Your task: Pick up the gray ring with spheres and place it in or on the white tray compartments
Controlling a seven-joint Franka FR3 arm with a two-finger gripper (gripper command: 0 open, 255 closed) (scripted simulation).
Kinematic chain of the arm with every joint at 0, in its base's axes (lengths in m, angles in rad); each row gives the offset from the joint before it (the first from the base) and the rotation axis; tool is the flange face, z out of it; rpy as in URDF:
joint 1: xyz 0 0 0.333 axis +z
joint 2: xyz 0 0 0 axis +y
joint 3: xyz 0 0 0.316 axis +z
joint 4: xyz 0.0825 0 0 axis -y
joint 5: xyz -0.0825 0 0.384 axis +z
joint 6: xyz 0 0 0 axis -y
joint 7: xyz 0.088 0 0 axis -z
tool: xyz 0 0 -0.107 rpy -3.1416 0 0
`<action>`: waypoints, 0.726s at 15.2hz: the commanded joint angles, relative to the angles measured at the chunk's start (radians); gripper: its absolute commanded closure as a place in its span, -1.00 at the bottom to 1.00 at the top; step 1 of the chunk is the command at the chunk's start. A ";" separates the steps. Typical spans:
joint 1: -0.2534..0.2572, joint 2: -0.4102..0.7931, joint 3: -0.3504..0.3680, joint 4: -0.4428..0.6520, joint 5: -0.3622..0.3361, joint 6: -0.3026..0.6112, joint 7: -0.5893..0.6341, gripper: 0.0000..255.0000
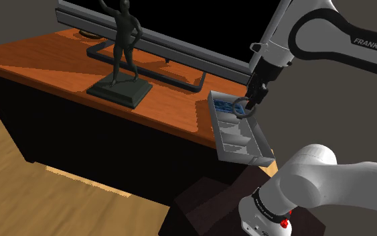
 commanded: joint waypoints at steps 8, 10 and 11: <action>0.004 0.030 0.005 0.144 0.006 -0.115 -0.002 -1.00; 0.004 0.030 0.005 0.144 0.006 -0.115 -0.002 -1.00; 0.004 0.030 0.005 0.144 0.006 -0.115 -0.002 -1.00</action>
